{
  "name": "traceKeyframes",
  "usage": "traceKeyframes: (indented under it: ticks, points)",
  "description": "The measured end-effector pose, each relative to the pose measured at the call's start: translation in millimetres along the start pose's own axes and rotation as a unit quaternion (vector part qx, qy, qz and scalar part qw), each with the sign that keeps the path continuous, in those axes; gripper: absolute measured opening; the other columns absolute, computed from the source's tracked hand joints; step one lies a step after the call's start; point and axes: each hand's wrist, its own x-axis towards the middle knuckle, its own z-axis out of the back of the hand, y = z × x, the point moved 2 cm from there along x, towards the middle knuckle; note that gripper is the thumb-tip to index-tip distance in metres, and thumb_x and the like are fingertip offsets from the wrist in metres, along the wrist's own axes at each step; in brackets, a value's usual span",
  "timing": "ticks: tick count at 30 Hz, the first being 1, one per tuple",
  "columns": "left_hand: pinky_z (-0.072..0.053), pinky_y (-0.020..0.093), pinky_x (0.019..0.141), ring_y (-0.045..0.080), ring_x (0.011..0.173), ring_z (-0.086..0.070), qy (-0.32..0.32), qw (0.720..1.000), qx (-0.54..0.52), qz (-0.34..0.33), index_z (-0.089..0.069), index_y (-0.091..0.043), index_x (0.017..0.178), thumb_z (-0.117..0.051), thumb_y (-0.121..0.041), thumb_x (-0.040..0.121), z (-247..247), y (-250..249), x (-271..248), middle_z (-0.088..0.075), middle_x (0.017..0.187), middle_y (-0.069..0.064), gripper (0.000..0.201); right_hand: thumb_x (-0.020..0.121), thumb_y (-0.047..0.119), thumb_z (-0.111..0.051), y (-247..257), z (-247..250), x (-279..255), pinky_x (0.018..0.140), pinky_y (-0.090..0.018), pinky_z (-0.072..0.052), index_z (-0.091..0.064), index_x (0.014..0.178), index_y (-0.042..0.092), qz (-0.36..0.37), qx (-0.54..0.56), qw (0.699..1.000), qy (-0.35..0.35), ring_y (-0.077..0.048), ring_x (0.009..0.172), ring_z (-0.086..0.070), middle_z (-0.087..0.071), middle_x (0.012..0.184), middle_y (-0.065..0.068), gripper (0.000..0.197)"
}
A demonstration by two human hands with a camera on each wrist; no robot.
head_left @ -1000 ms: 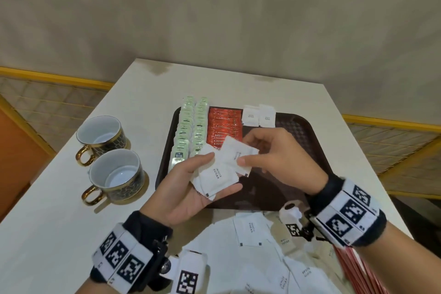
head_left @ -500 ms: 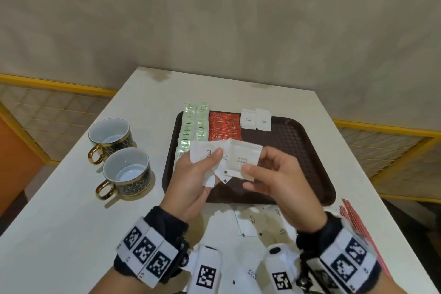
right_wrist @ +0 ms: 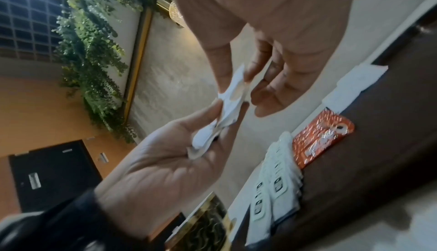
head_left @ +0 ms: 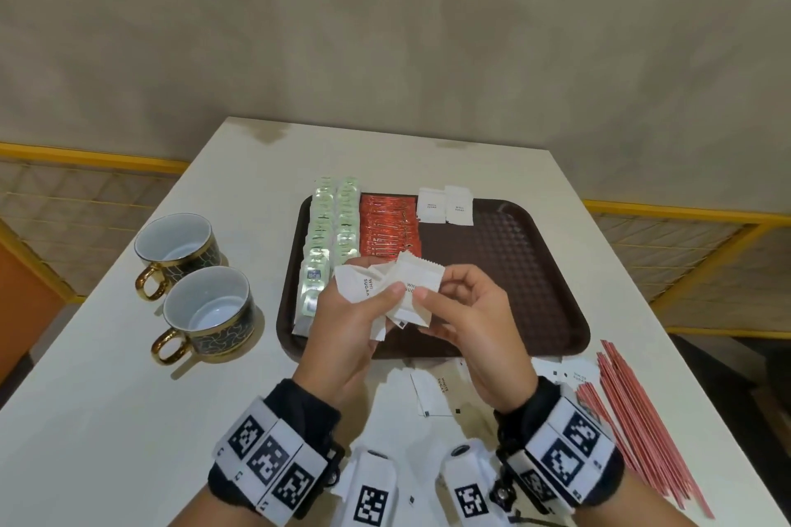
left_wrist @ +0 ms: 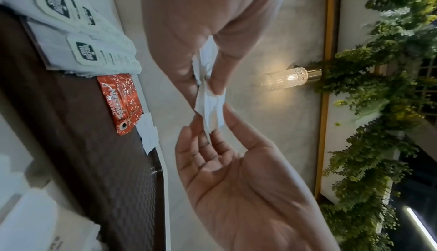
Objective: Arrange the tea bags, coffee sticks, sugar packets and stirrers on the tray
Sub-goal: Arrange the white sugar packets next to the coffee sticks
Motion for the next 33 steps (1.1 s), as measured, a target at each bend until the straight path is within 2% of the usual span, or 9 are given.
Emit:
traceKeyframes:
  ticks: [5,9,13,18,21,25,27,30,33]
  points:
    - [-0.055,0.039,0.087,0.020,0.101,-0.071,-0.004,0.999,-0.029,0.031,-0.061,-0.020,0.114,-0.057,-0.010,0.094,-5.7,8.3,4.8,-0.074,0.109,0.003,0.023,0.082,-0.006,-0.068,16.7,12.7,26.3,0.067,-0.033,-0.061,-0.063,0.095,-0.003,0.007,-0.070,0.997,0.038,-0.027,0.083,-0.073,-0.072,0.093,-0.021,0.014]
    - [-0.050,0.041,0.098,0.023,0.110,-0.067,-0.029,0.998,-0.037,0.049,-0.059,-0.019,0.120,-0.049,-0.013,0.100,1.0,9.3,13.8,-0.071,0.118,0.009,0.024,0.080,-0.007,-0.071,30.7,38.8,96.0,0.069,-0.038,-0.060,-0.064,0.078,0.008,0.058,-0.179,0.982,-0.021,-0.025,0.076,-0.070,-0.070,0.083,-0.011,0.017]
    - [-0.050,0.040,0.099,0.023,0.111,-0.067,-0.040,0.998,-0.012,0.051,-0.056,-0.019,0.125,-0.047,-0.015,0.101,12.8,13.2,16.3,-0.070,0.119,0.009,0.026,0.077,0.001,-0.075,36.4,57.9,177.2,0.069,-0.033,-0.052,-0.065,0.070,0.018,0.082,-0.355,0.930,-0.049,-0.020,0.072,-0.063,-0.065,0.072,-0.001,0.021]
    - [-0.057,0.035,0.090,0.023,0.105,-0.070,-0.038,0.998,0.005,0.047,-0.058,-0.020,0.119,-0.047,-0.014,0.100,21.0,17.2,13.6,-0.073,0.113,0.008,0.023,0.081,0.003,-0.069,28.6,58.0,237.9,0.069,-0.024,-0.042,-0.072,0.088,0.006,0.071,-0.506,0.859,-0.002,-0.021,0.083,-0.058,-0.063,0.084,-0.007,0.008]
    - [-0.057,0.035,0.088,0.023,0.102,-0.071,-0.051,0.997,0.003,0.050,-0.061,-0.021,0.112,-0.047,-0.013,0.099,22.9,17.4,13.5,-0.074,0.109,0.007,0.020,0.082,0.003,-0.068,21.7,52.4,259.1,0.056,-0.022,-0.034,-0.061,0.070,0.013,0.065,-0.549,0.833,0.031,-0.021,0.079,-0.051,-0.057,0.072,-0.004,0.018]
    - [-0.059,0.032,0.082,0.025,0.100,-0.071,-0.069,0.996,0.007,0.054,-0.061,-0.018,0.111,-0.048,-0.013,0.098,23.4,18.6,14.1,-0.075,0.106,0.008,0.019,0.082,0.002,-0.066,15.4,42.0,277.2,0.053,-0.019,-0.033,-0.066,0.076,0.004,0.094,-0.551,0.829,0.037,-0.021,0.075,-0.050,-0.056,0.072,-0.008,0.007]
    - [-0.059,0.032,0.082,0.025,0.099,-0.072,-0.076,0.995,0.004,0.058,-0.062,-0.016,0.111,-0.048,-0.013,0.098,24.2,18.4,14.7,-0.075,0.105,0.009,0.019,0.083,0.000,-0.065,12.7,39.0,284.1,0.061,-0.022,-0.037,-0.070,0.084,-0.001,0.108,-0.540,0.834,0.031,-0.021,0.077,-0.052,-0.061,0.079,-0.011,0.006]
    - [-0.058,0.032,0.082,0.025,0.098,-0.072,-0.084,0.995,0.002,0.061,-0.062,-0.014,0.111,-0.049,-0.013,0.097,25.5,18.2,15.3,-0.075,0.104,0.009,0.020,0.082,0.000,-0.067,7.2,39.6,290.8,0.071,-0.021,-0.036,-0.073,0.095,0.005,0.124,-0.537,0.834,0.026,-0.018,0.084,-0.054,-0.065,0.091,-0.009,0.015]
    - [-0.058,0.032,0.081,0.025,0.097,-0.072,-0.093,0.993,-0.004,0.065,-0.062,-0.011,0.113,-0.049,-0.011,0.097,26.2,18.8,15.5,-0.075,0.104,0.010,0.021,0.080,0.000,-0.071,6.1,43.0,292.1,0.067,-0.021,-0.038,-0.073,0.101,0.009,0.139,-0.519,0.843,0.028,-0.018,0.083,-0.054,-0.062,0.087,-0.006,0.023]
